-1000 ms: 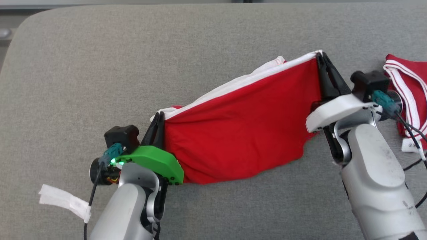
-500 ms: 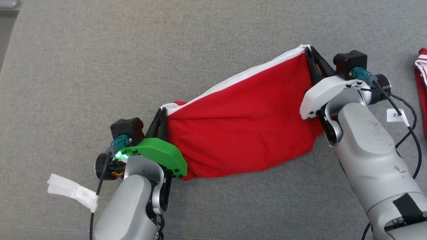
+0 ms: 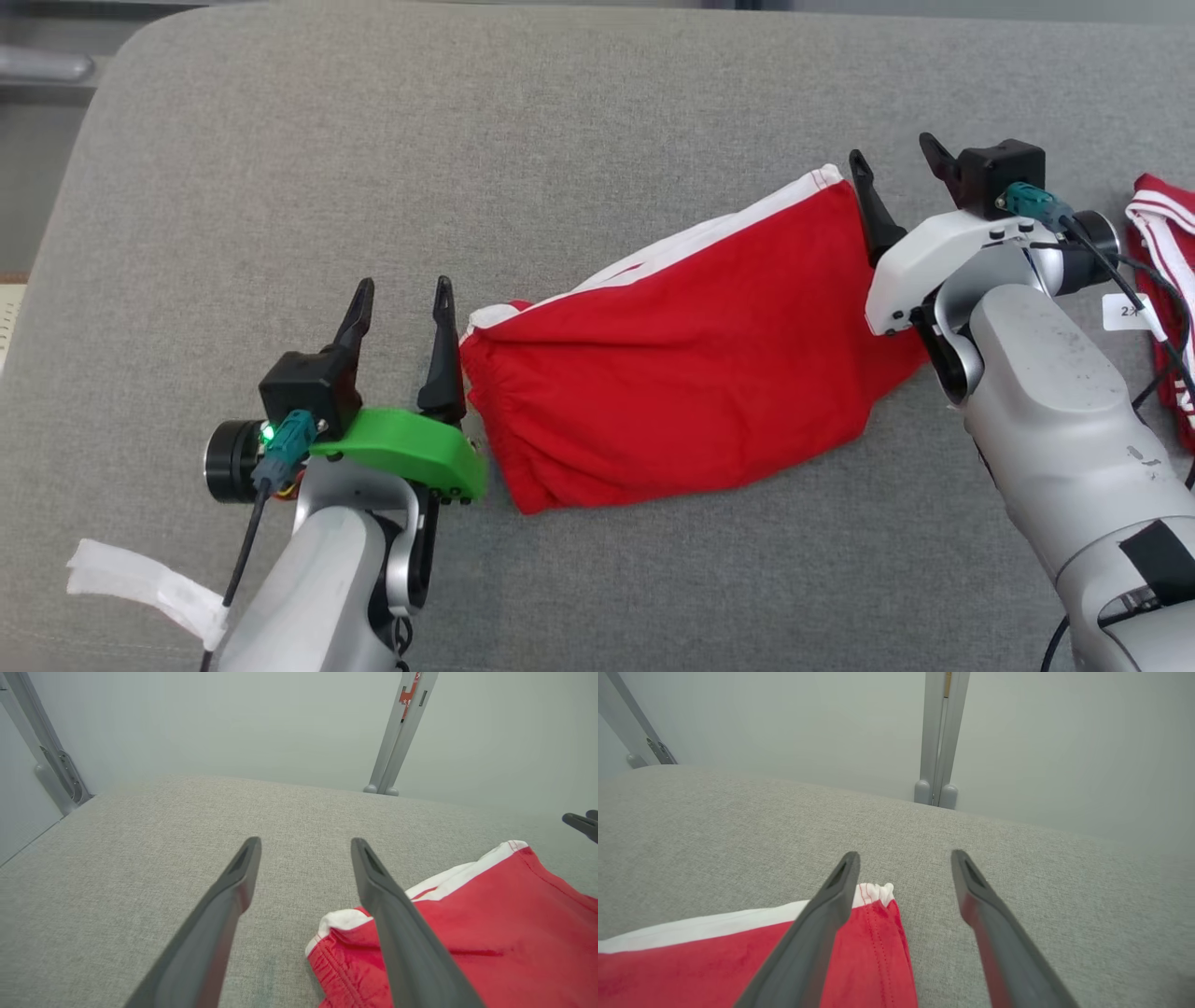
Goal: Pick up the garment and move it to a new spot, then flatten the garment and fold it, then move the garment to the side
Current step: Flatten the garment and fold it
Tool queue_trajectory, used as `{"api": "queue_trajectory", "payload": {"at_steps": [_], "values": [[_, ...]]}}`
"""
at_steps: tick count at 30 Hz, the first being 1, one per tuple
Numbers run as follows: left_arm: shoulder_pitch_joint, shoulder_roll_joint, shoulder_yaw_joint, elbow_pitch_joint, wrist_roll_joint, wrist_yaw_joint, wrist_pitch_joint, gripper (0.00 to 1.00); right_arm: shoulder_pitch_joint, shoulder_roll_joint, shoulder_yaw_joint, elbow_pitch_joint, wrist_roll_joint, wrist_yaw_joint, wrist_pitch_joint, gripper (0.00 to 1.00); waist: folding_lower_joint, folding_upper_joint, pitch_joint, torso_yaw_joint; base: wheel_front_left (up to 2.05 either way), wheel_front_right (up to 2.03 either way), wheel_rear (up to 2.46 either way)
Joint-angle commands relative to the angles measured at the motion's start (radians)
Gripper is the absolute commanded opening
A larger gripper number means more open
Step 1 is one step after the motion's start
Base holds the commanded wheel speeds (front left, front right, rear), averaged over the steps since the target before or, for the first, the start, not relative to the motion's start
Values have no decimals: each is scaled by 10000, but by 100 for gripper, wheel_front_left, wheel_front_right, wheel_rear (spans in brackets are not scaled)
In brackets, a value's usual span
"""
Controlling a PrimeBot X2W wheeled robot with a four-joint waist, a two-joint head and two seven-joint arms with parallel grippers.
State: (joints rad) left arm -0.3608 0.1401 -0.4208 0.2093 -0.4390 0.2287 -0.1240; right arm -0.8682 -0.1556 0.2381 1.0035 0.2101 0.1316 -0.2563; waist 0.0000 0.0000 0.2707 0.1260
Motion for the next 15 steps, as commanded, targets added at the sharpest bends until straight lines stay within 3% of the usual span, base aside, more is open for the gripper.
{"api": "queue_trajectory", "payload": {"at_steps": [1,6,15], "values": [[235,171,66,-83,37,87,-60,100,86,-115,138,75,135,-20,-21,100,0,0,-420,-21,0,0,0],[604,404,256,-424,-114,90,-264,100,319,-443,672,284,477,-20,506,100,0,0,-855,10,0,0,0],[1249,781,619,-710,-272,375,-396,100,922,-1048,1929,281,1751,-20,2453,100,0,0,-885,489,0,0,0]]}}
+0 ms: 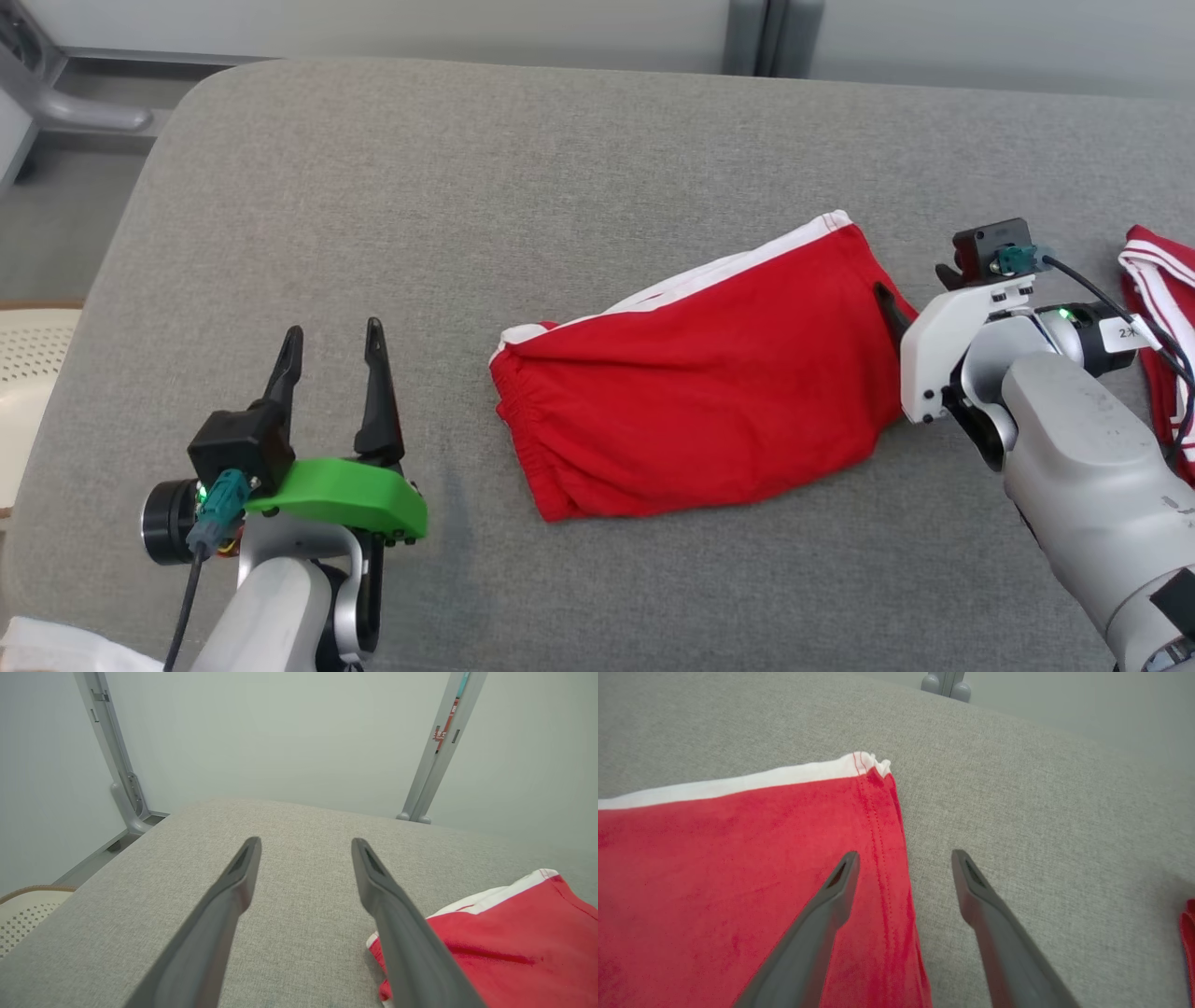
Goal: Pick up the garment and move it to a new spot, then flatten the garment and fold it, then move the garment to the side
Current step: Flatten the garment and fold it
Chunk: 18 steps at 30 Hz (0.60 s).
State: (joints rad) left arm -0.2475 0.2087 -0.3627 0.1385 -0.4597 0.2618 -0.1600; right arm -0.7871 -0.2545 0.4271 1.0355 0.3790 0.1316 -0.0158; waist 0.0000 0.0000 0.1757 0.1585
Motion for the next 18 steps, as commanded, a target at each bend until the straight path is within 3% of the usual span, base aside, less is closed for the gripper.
{"api": "queue_trajectory", "payload": {"at_steps": [1,2,7,10,11,12,18], "values": [[160,112,83,-34,-84,76,-77,100,169,-119,169,-90,227,-20,238,100,0,0,93,232,0,0,0],[339,153,224,-92,-147,167,-135,100,350,-348,493,-228,870,-20,980,100,0,0,196,471,0,0,0],[460,113,294,-140,-247,231,-260,100,504,-803,892,-284,1548,-20,1969,100,0,0,339,788,0,0,0],[463,75,313,-144,-282,237,-356,100,571,-957,1127,-382,1953,-20,2388,26,0,0,369,907,0,0,0],[457,69,317,-141,-282,230,-364,100,590,-999,1209,-452,2059,-20,2453,19,0,0,372,925,0,0,0],[448,67,322,-125,-289,227,-373,100,596,-1080,1286,-506,2151,-20,2504,0,0,0,373,935,0,0,0],[326,157,337,-150,-230,253,-455,100,440,-1270,1290,-665,2485,-25,1866,0,0,0,311,714,0,0,0]]}}
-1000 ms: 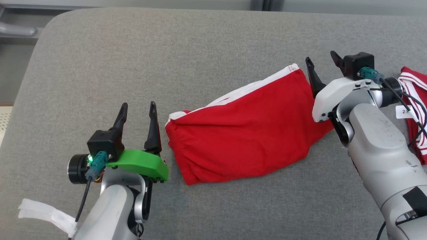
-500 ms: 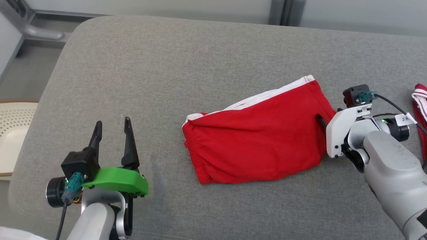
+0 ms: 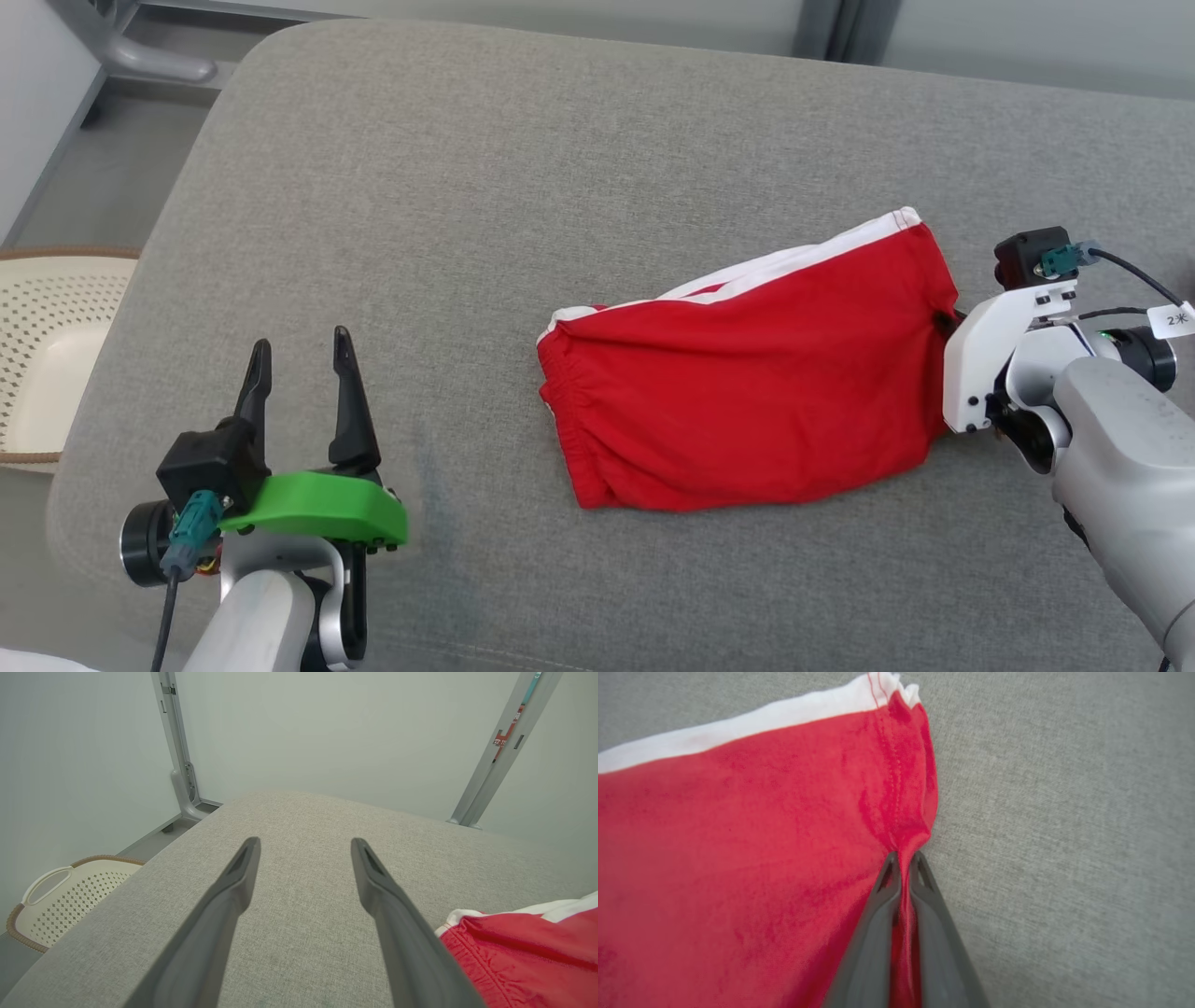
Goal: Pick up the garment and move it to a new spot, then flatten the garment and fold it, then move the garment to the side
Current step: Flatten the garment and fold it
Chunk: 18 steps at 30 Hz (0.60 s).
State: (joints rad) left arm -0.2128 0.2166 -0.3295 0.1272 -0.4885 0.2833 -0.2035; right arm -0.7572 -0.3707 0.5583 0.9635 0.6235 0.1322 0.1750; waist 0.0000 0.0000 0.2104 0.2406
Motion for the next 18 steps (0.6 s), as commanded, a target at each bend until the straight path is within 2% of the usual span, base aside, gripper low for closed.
{"api": "queue_trajectory", "payload": {"at_steps": [1,10,18], "values": [[-16,97,19,-43,58,53,-19,100,131,-64,-31,20,104,-31,-168,0,0,0,-62,-199,0,0,0],[216,237,-67,-113,48,74,119,100,760,-39,7,-690,332,-28,-1617,0,0,0,-414,-1624,0,0,0],[301,280,-225,-314,85,125,282,100,1847,374,-1025,-1092,59,-26,-3058,0,0,0,-478,-3073,0,0,0]]}}
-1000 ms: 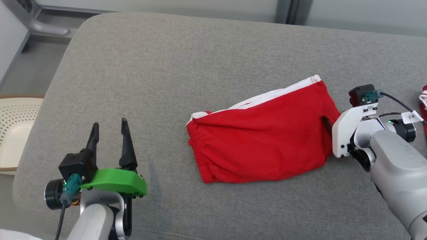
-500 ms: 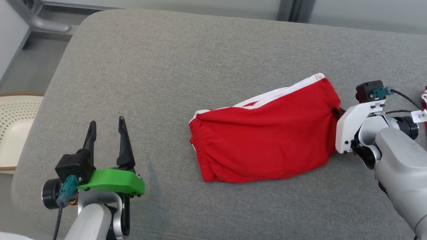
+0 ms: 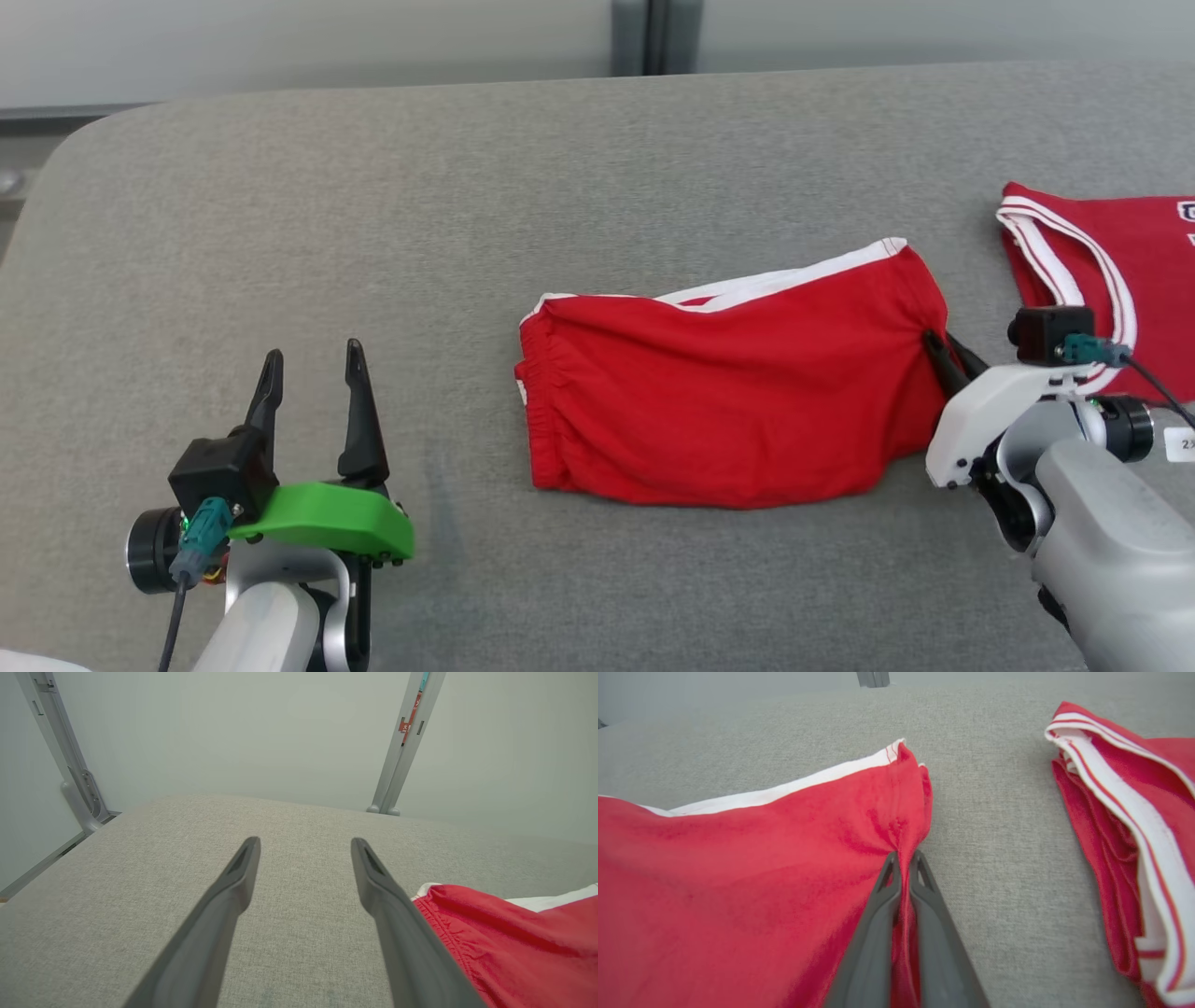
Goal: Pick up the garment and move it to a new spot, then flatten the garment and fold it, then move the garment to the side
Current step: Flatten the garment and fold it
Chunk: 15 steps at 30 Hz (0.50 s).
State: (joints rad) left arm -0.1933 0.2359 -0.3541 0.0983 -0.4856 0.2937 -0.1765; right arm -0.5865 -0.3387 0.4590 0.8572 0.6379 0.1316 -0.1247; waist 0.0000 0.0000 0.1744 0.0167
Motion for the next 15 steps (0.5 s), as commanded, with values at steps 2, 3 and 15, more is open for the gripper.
{"api": "queue_trajectory", "payload": {"at_steps": [2,3,15], "values": [[69,94,-16,-49,78,34,54,100,370,274,-331,-46,-227,-20,-288,0,0,0,-117,-1081,0,0,0],[45,100,-51,-44,81,31,92,100,505,418,-494,-60,-306,-20,-368,0,0,0,-123,-1186,0,0,0],[-94,113,-198,86,62,40,174,100,937,1250,-1458,-696,-1279,-20,-267,0,0,0,-327,-1083,0,0,0]]}}
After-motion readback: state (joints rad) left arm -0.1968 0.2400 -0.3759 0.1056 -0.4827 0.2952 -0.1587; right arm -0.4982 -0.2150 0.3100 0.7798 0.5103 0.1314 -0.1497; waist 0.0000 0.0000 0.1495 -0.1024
